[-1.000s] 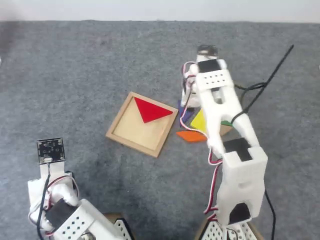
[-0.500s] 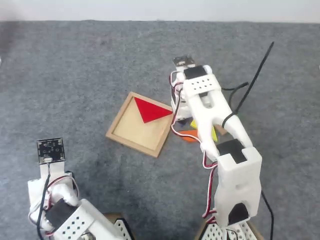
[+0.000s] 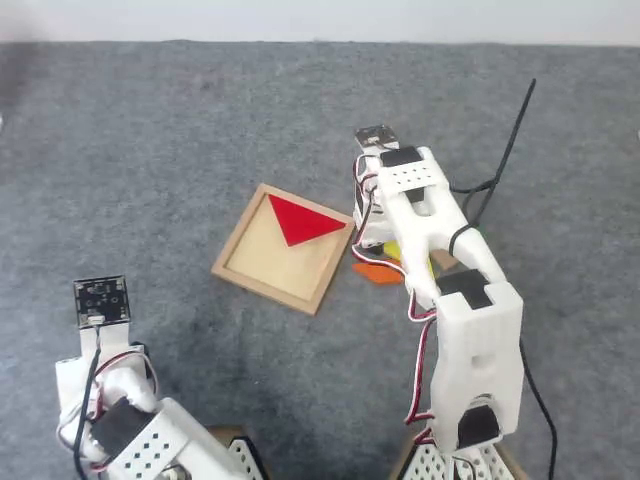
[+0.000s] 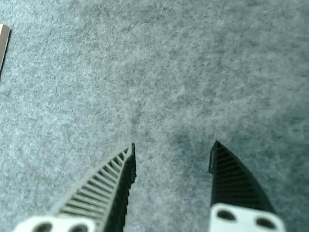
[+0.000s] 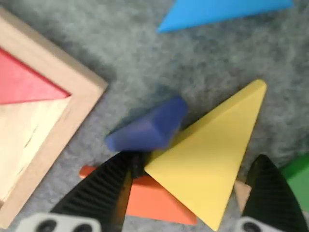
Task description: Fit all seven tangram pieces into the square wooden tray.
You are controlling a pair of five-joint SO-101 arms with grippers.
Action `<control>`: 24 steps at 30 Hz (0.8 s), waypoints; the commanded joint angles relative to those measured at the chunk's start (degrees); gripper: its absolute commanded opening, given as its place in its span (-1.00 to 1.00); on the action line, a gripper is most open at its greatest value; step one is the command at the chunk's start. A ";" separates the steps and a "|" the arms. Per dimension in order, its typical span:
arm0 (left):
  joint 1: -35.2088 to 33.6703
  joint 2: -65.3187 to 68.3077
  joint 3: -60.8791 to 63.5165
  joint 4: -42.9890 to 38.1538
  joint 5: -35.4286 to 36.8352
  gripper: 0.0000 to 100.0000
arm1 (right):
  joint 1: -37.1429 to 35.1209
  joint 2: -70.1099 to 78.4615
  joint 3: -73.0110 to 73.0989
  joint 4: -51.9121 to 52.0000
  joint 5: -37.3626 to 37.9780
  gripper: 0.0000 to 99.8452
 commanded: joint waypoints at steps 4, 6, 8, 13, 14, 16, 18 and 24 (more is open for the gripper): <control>0.18 -0.79 -0.66 0.00 -0.53 -0.52 | 1.27 0.66 -0.26 -0.66 0.53 -0.34; 0.18 -0.79 -0.66 0.00 -0.53 -0.52 | 1.27 1.01 -0.35 -0.75 0.44 -0.34; 0.18 -0.79 -0.66 0.00 -0.53 -0.52 | 1.36 1.01 -0.35 -0.75 0.44 -0.34; 0.18 -0.79 -0.66 0.00 -0.53 -0.52 | 1.36 1.10 -0.35 -0.66 0.35 -0.34; 0.18 -0.79 -0.66 0.00 -0.53 -0.52 | 1.36 1.10 -0.35 -0.57 0.26 -0.34; 0.18 -0.79 -0.66 0.00 -0.53 -0.52 | 1.36 0.92 -0.44 -0.57 -1.14 -0.41; 0.18 -0.79 -0.66 0.00 -0.53 -0.52 | 1.36 0.84 -0.53 -0.57 -1.67 -0.58; 0.18 -0.79 -0.66 0.00 -0.53 -0.52 | 1.36 1.19 -0.53 -0.57 -1.93 -0.75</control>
